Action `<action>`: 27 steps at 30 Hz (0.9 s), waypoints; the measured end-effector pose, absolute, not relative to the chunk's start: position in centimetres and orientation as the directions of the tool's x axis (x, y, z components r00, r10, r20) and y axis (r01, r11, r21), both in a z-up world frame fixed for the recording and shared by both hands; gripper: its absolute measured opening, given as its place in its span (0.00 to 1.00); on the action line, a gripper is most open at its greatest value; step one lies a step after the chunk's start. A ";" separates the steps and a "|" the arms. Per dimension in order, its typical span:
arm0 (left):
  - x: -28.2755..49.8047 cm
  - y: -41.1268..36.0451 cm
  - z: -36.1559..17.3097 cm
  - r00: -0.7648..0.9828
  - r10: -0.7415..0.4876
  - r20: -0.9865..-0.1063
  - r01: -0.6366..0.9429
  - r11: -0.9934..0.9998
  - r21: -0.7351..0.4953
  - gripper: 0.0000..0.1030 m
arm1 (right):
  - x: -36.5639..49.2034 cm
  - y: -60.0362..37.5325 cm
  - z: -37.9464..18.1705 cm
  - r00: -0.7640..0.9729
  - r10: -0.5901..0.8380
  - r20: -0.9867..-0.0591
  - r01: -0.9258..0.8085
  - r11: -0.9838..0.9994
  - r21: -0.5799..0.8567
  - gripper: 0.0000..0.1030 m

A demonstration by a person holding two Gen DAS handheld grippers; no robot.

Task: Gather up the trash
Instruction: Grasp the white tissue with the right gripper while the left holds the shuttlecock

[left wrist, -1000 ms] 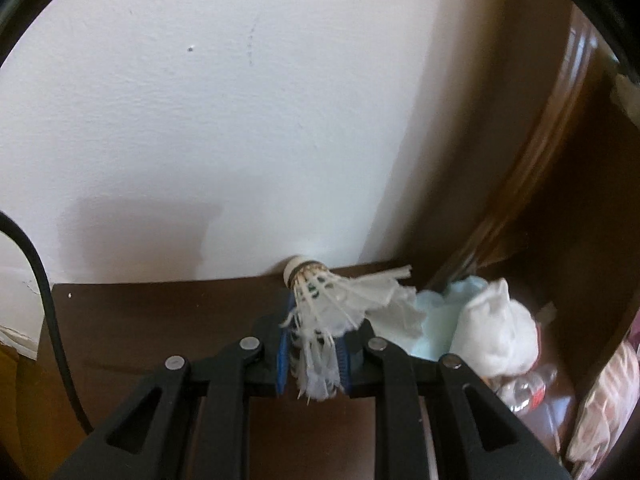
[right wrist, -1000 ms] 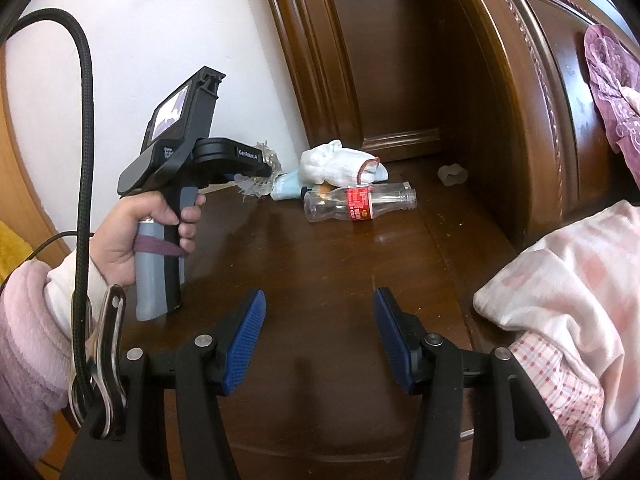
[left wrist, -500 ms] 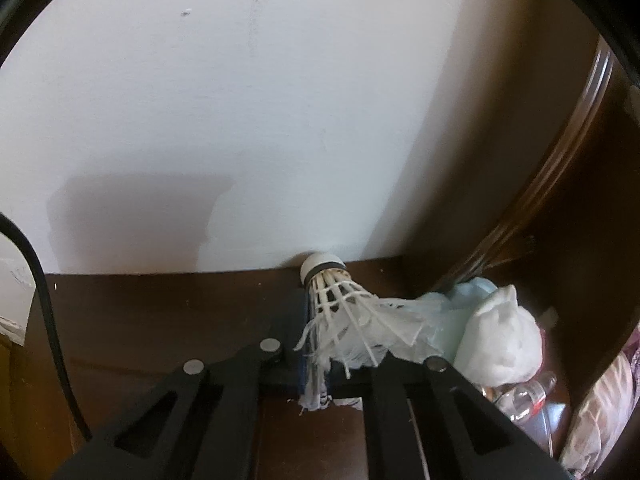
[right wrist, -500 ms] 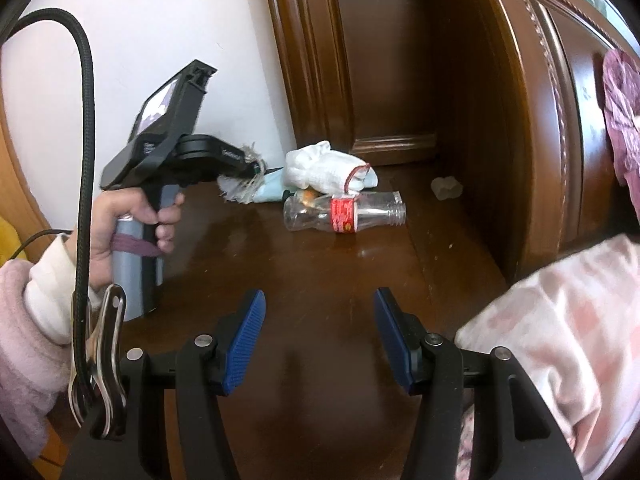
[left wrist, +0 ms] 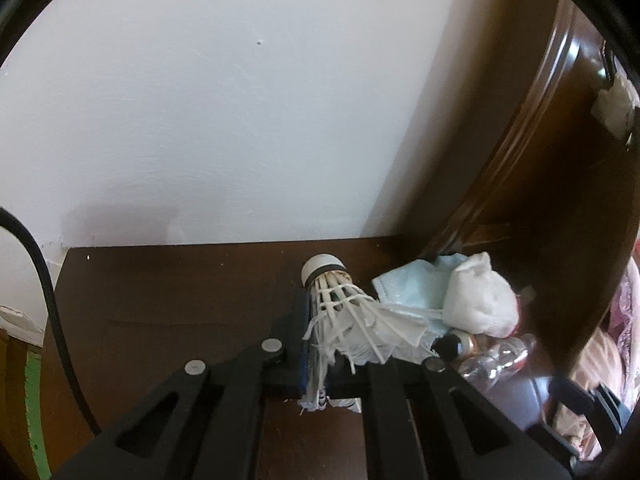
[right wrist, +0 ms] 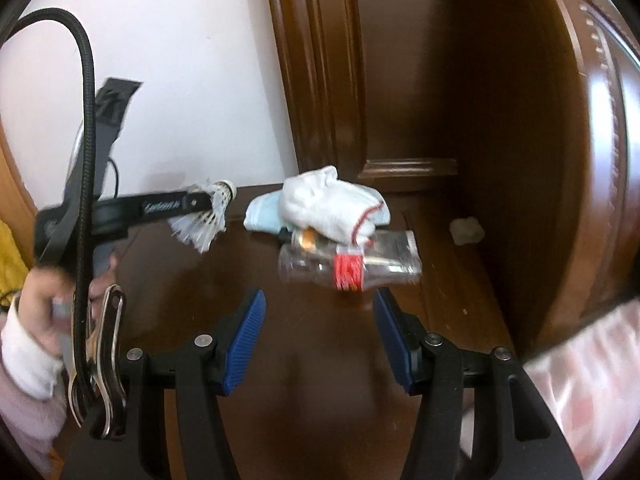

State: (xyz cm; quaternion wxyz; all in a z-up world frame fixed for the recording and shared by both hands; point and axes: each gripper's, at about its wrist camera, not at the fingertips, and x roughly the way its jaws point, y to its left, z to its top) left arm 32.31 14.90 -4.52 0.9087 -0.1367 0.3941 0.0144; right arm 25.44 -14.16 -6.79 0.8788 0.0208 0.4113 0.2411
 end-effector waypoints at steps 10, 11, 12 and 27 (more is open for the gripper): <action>31.2 14.7 -4.8 0.692 -0.081 -0.718 -0.169 0.948 -0.270 0.04 | 31.5 -11.4 -6.7 0.530 0.417 -0.738 -0.375 0.896 0.237 0.57; 31.4 14.6 -4.9 0.692 -0.079 -0.718 -0.171 0.947 -0.270 0.04 | 32.0 -11.2 -6.8 0.531 0.413 -0.740 -0.370 0.898 0.237 0.57; 31.5 14.5 -5.0 0.692 -0.081 -0.718 -0.171 0.947 -0.272 0.04 | 32.5 -11.0 -6.9 0.531 0.406 -0.744 -0.364 0.902 0.233 0.57; 30.5 13.7 -4.4 0.695 -0.087 -0.713 -0.157 0.950 -0.269 0.04 | 33.7 -8.7 -8.0 0.526 0.360 -0.770 -0.353 0.917 0.188 0.34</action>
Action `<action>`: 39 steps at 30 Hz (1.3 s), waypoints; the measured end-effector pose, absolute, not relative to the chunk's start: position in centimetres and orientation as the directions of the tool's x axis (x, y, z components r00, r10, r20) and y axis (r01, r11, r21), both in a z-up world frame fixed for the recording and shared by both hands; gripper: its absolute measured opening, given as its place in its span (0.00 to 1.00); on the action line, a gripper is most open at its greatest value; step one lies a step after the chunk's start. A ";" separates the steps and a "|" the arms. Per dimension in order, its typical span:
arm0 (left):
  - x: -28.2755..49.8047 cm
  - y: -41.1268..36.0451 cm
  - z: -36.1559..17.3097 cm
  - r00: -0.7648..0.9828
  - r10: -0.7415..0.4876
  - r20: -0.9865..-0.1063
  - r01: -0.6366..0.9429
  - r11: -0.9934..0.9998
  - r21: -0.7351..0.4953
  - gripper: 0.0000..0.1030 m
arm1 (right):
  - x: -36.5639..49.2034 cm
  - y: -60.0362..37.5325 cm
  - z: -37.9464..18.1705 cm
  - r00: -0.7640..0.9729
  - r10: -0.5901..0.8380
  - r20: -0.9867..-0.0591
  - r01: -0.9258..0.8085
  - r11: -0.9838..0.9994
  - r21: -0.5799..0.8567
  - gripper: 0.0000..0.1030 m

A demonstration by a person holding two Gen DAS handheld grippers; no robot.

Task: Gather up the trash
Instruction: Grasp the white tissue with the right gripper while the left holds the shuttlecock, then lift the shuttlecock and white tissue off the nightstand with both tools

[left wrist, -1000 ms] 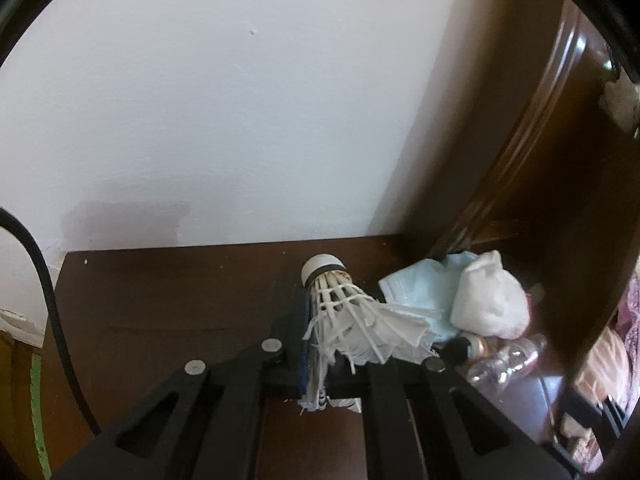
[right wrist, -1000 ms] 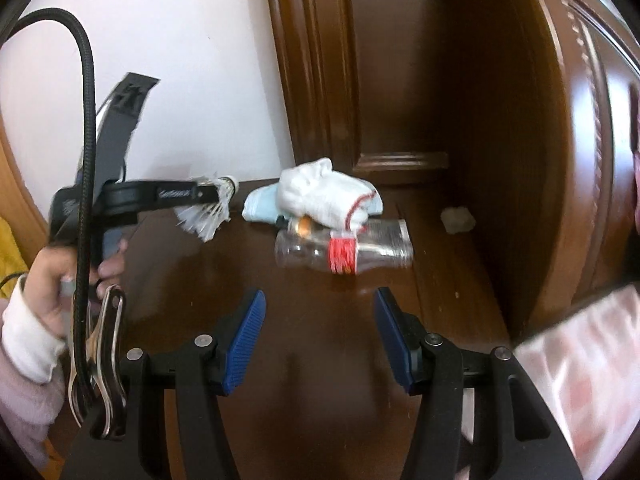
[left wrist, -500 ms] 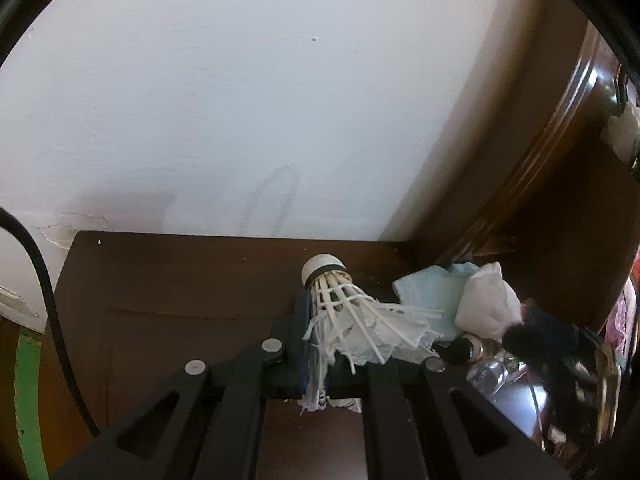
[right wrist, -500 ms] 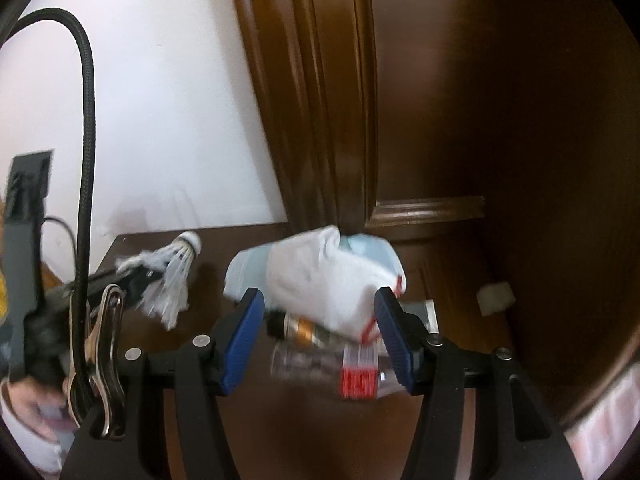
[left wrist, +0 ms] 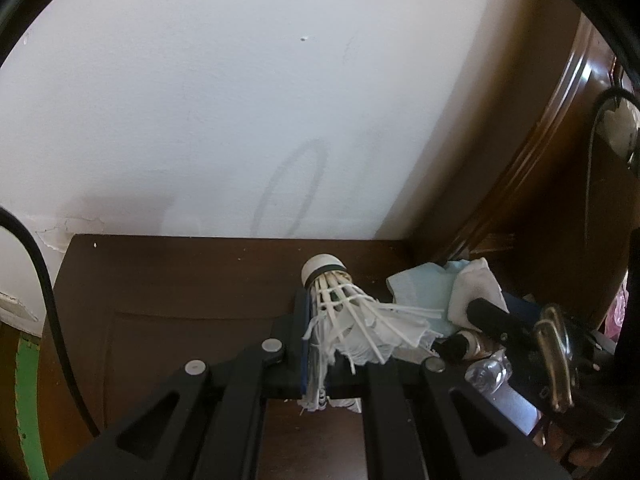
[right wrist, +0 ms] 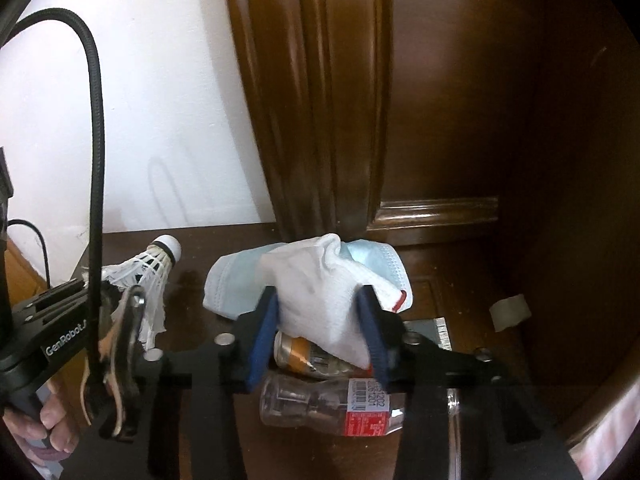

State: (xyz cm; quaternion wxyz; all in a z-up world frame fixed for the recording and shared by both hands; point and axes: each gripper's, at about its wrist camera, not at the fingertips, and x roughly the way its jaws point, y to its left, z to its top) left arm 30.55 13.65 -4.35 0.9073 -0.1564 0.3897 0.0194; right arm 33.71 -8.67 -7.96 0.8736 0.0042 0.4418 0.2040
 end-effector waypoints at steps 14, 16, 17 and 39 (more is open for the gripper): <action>30.5 12.8 -4.5 0.700 -0.085 -0.709 -0.149 0.954 -0.261 0.04 | 30.3 -10.0 -4.3 0.583 0.449 -0.677 -0.403 0.883 0.239 0.18; 30.4 12.7 -4.4 0.701 -0.084 -0.708 -0.147 0.955 -0.259 0.04 | 29.5 -10.2 -4.0 0.583 0.457 -0.672 -0.409 0.879 0.243 0.18; 30.3 12.8 -4.3 0.703 -0.084 -0.707 -0.146 0.955 -0.259 0.04 | 29.0 -10.3 -3.9 0.580 0.465 -0.669 -0.412 0.876 0.251 0.18; 24.7 11.8 0.3 0.756 -0.104 -0.647 -0.058 0.973 -0.225 0.04 | 22.0 -13.1 -1.5 0.606 0.522 -0.600 -0.407 0.852 0.330 0.18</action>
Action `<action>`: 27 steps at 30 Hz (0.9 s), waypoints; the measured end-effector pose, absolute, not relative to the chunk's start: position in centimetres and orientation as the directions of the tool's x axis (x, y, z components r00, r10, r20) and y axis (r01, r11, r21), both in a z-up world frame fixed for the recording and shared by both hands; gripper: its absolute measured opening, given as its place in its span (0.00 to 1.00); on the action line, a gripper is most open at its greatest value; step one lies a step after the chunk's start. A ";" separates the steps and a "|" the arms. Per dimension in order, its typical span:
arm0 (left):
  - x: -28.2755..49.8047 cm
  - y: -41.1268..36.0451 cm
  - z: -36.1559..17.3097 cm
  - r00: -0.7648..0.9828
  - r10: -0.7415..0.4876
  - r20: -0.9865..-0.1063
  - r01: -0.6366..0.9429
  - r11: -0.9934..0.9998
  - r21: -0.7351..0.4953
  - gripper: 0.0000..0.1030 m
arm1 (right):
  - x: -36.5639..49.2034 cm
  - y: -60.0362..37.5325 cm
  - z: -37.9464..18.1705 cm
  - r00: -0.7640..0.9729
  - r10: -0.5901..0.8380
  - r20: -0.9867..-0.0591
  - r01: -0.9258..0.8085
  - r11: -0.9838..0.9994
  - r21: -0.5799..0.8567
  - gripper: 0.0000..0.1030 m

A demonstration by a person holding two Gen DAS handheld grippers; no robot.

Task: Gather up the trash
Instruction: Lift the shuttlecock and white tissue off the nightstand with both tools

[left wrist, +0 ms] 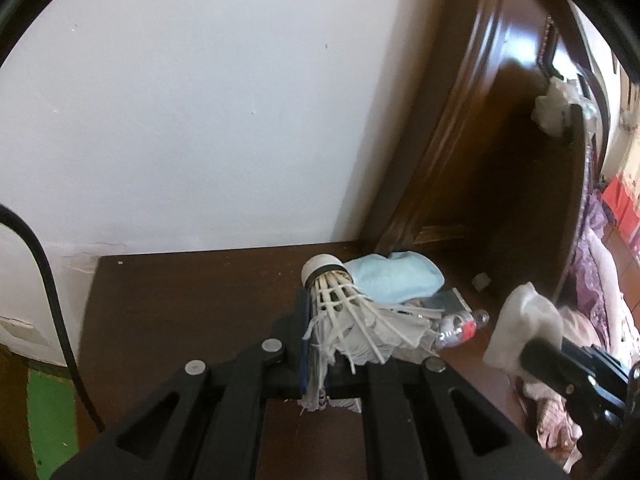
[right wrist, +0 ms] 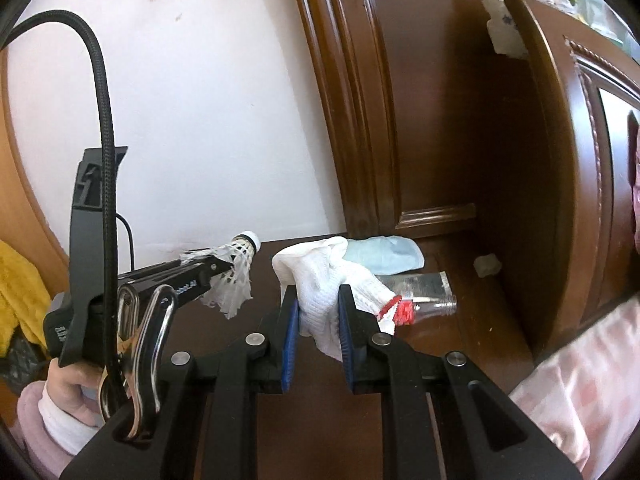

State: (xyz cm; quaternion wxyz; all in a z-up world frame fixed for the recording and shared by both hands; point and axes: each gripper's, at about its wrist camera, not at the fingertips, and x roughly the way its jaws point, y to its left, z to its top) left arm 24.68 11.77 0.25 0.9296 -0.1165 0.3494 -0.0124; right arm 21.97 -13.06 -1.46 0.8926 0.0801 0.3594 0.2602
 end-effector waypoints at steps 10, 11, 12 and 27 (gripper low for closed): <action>18.7 12.3 2.4 0.779 -0.096 -0.620 -0.035 0.980 -0.196 0.04 | 18.0 -12.6 -0.4 0.588 0.572 -0.572 -0.429 0.820 0.378 0.18; 18.3 12.3 2.5 0.780 -0.097 -0.619 -0.032 0.980 -0.195 0.04 | 17.6 -12.5 -0.2 0.586 0.575 -0.570 -0.432 0.818 0.381 0.19; 17.7 12.3 2.6 0.782 -0.097 -0.616 -0.029 0.981 -0.193 0.04 | 17.2 -12.5 -0.1 0.586 0.578 -0.568 -0.433 0.816 0.383 0.19; 10.2 13.5 4.4 0.808 -0.098 -0.580 -0.024 0.980 -0.198 0.04 | 12.6 -12.1 0.0 0.560 0.632 -0.536 -0.472 0.775 0.420 0.19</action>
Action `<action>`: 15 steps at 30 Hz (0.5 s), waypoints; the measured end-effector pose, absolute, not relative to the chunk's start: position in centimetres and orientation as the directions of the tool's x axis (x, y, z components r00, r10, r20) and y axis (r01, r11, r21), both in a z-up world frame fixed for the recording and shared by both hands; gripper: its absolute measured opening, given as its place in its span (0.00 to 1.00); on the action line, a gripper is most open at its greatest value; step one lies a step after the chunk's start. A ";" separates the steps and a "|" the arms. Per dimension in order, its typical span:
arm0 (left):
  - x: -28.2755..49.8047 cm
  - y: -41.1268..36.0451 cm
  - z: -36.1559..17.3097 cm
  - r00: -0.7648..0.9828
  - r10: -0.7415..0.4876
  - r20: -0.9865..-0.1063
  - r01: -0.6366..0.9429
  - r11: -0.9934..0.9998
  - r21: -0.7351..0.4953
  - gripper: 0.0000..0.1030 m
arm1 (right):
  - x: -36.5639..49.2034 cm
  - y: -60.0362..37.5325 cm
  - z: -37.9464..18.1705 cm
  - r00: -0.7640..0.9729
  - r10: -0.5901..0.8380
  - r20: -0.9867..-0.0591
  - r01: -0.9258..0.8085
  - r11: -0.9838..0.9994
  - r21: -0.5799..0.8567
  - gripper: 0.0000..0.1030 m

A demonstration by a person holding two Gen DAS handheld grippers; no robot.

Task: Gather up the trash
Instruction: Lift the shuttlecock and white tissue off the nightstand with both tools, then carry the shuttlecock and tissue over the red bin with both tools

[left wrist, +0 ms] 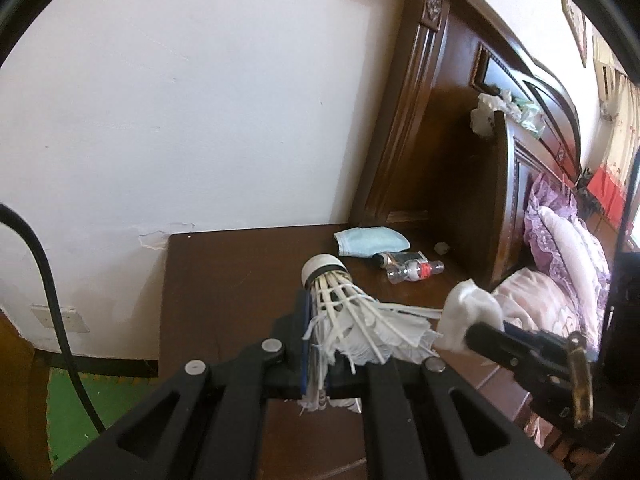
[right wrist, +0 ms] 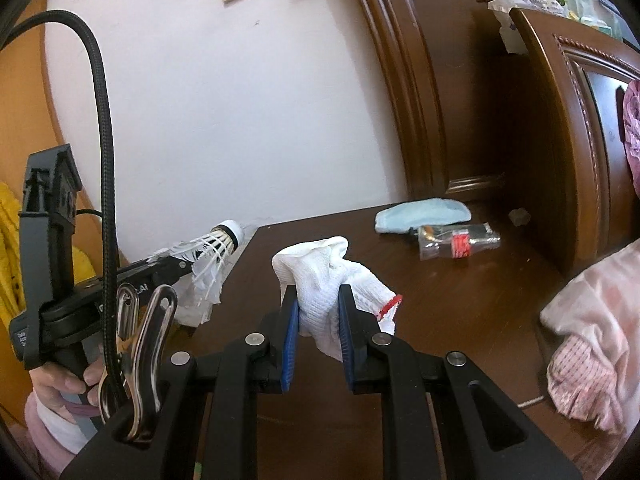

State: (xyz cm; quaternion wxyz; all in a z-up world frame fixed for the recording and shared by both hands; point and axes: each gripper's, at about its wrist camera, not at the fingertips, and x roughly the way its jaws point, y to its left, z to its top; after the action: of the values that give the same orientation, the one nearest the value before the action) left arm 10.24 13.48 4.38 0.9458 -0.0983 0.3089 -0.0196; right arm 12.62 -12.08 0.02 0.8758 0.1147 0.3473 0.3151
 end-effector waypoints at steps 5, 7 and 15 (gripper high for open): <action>7.8 14.0 4.6 0.815 -0.091 -0.572 -0.029 0.980 -0.197 0.04 | 11.5 -11.9 -0.1 0.549 0.647 -0.529 -0.483 0.763 0.431 0.19; 7.0 14.1 4.7 0.818 -0.087 -0.568 -0.031 0.980 -0.195 0.04 | 11.1 -11.8 -0.1 0.545 0.654 -0.525 -0.489 0.756 0.435 0.19; 4.0 15.0 4.6 0.820 -0.072 -0.568 -0.051 0.979 -0.198 0.04 | 9.4 -10.5 -0.5 0.515 0.683 -0.517 -0.521 0.729 0.444 0.19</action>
State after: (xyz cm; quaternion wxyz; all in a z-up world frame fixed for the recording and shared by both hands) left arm 4.05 15.01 4.57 0.9483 -0.1026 0.3002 -0.0056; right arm 9.42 -10.54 -0.47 0.8626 0.1168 0.3471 0.3490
